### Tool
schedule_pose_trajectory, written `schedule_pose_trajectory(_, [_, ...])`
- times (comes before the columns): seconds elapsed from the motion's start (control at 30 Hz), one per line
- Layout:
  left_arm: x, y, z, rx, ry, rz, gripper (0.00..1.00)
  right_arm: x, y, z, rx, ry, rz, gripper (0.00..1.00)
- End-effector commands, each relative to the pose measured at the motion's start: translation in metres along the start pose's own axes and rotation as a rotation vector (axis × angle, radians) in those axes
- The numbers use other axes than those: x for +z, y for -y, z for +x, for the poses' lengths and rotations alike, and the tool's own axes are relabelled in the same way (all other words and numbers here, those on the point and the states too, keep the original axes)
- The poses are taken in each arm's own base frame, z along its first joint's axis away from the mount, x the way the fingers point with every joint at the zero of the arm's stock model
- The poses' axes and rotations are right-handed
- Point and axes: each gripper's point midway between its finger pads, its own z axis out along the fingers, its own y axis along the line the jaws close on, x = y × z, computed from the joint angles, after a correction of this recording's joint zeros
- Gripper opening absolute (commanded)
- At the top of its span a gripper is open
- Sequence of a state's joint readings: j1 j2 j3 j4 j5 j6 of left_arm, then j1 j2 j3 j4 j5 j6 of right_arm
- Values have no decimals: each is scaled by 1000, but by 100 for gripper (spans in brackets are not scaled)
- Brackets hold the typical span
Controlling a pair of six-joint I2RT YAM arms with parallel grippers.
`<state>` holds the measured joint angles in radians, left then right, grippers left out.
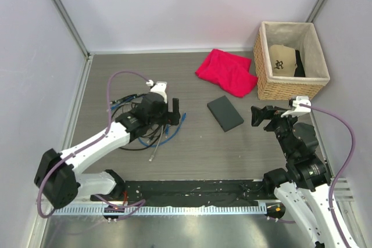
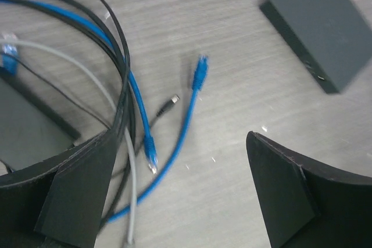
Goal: Insert the plug into the switch port
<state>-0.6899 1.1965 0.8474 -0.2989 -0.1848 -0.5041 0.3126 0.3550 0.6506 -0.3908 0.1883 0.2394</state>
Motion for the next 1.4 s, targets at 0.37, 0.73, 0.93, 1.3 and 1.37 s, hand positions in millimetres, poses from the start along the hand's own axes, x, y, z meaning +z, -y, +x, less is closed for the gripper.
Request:
schedule_pose_trajectory(0.37, [80, 37, 0, 290, 91, -198, 74, 0, -13, 1, 2, 0, -71, 100])
schedule_pose_trajectory(0.73, [121, 31, 35, 394, 33, -303, 54, 3, -15, 5, -2, -21, -83, 100])
schedule_pose_trajectory(0.93, [135, 27, 48, 405, 13, -327, 34, 5, -16, 7, -5, -31, -87, 100])
schedule_pose_trajectory(1.3, [72, -3, -45, 422, 115, -452, 0, 8, -19, 11, -8, -50, -101, 100])
schedule_pose_trajectory(1.37, [53, -28, -71, 404, 109, -520, 0, 8, -20, 12, -9, -56, -105, 100])
